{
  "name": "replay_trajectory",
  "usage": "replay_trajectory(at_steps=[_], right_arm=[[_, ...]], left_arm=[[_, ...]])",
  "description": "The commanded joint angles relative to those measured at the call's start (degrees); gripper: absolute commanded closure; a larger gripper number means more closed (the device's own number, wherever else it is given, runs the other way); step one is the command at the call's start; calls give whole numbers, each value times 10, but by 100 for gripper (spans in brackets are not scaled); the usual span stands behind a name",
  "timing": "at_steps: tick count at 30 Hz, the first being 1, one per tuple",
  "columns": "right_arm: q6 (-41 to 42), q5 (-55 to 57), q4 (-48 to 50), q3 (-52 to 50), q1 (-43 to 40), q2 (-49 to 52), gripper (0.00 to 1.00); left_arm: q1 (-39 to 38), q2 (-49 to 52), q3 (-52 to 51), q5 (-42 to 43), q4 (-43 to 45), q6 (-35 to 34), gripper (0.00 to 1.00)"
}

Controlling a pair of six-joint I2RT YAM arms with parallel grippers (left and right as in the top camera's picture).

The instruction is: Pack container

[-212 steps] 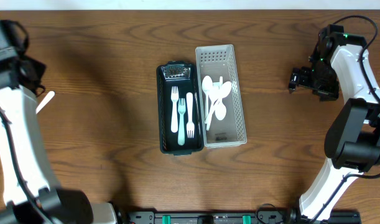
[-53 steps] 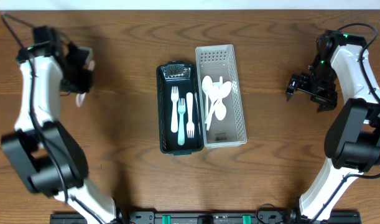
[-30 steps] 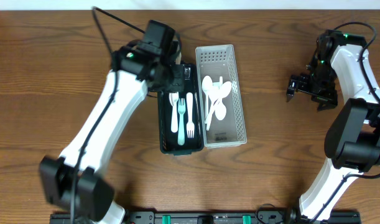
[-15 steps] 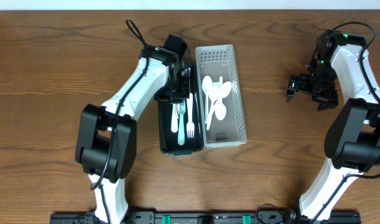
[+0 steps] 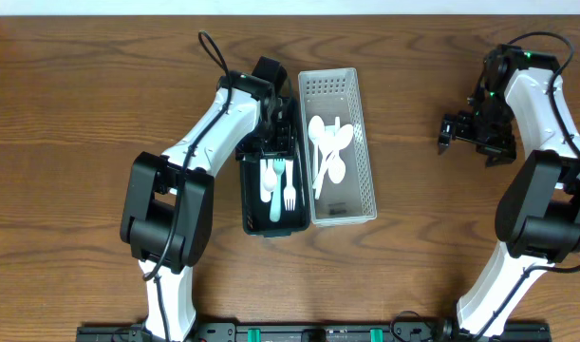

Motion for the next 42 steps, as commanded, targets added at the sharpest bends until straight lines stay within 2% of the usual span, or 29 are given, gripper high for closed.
replay_trajectory(at_steps=[1, 5, 8, 9, 11, 14, 17, 22, 26, 29, 32, 36, 39, 42], right_arm=[[-11, 8, 6, 6, 0, -4, 1], [-11, 10, 31, 9, 9, -14, 1], [-10, 10, 67, 26, 28, -36, 1], [-10, 11, 84, 34, 36, -44, 1], [-10, 22, 130, 50, 59, -64, 1], [-12, 39, 257, 58, 96, -91, 1], [-20, 38, 410, 57, 122, -94, 1], [-20, 38, 569, 57, 144, -93, 1], [-27, 38, 581, 57, 140, -98, 1], [-68, 41, 507, 53, 129, -116, 1], [-67, 55, 504, 22, 111, -150, 1], [-67, 56, 549, -73, 100, -227, 1], [-67, 55, 609, -182, 101, -304, 1], [-67, 56, 702, -312, 103, -389, 1]], left_arm=[[-2, -36, 9, -28, 0, 41, 16], [-3, -105, 20, -108, 0, 52, 11], [1, -168, 22, -186, 7, 52, 0], [4, -185, 22, -214, 12, 52, 2], [16, -214, 22, -258, 24, 51, 2], [52, -246, 22, -293, 67, 52, 2], [105, -250, 22, -293, 144, 52, 2], [197, -223, 20, -293, 280, 52, 2], [250, -212, 20, -281, 290, 76, 2], [268, -225, 17, -224, 279, 137, 2], [269, -246, 5, -175, 279, 153, 2], [265, -279, -39, -152, 276, 158, 2], [264, -315, -104, -151, 263, 193, 2], [263, -376, -203, -150, 313, 206, 2]])
